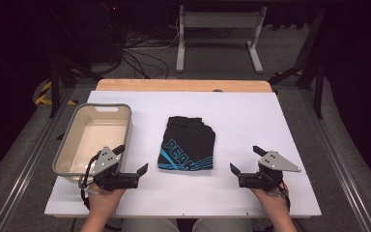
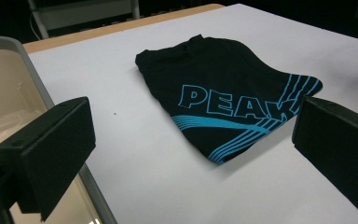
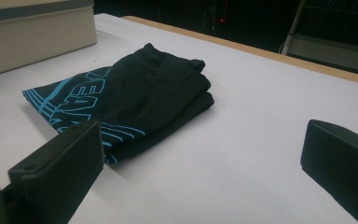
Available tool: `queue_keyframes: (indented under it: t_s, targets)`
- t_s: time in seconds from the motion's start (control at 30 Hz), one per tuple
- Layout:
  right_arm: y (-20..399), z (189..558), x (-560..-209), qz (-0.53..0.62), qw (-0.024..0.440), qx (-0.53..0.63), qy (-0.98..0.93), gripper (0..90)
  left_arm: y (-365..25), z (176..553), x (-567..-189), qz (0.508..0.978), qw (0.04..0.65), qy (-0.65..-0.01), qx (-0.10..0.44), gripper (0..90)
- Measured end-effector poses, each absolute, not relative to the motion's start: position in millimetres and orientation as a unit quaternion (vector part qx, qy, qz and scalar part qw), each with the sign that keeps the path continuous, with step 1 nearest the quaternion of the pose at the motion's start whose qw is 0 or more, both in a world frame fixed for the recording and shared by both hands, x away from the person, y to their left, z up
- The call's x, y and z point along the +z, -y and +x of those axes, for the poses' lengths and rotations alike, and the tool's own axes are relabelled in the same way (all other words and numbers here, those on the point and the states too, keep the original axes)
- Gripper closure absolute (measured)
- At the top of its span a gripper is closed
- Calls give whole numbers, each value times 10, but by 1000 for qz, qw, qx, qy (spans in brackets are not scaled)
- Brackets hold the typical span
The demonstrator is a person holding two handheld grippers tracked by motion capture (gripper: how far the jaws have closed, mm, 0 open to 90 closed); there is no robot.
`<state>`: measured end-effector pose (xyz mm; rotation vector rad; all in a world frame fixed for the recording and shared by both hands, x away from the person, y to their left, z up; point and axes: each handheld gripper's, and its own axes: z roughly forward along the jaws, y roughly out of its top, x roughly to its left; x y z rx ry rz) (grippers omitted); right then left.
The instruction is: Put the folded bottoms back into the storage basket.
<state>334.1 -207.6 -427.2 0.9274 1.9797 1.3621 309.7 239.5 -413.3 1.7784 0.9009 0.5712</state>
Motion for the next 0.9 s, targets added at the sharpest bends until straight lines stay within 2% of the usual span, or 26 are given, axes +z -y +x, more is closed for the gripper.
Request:
queue_keyframes:
  t_s: [0.47,0.6,0.73,0.9]
  targets:
    - [2117,3341,-4255,347,280,510,-735,3,-2291,3118,-4080,735,514,-386,217,15]
    - [2152,3302,-4222,350,285,512,-730,3,-2097,3200,-3989,726,511,-419,190,37]
    - [2215,3273,-4198,356,287,519,-723,3,-1919,3323,-3938,731,503,-426,174,51]
    - [2249,3279,-4219,359,288,514,-724,3,-1659,3619,-4020,744,474,-447,149,72]
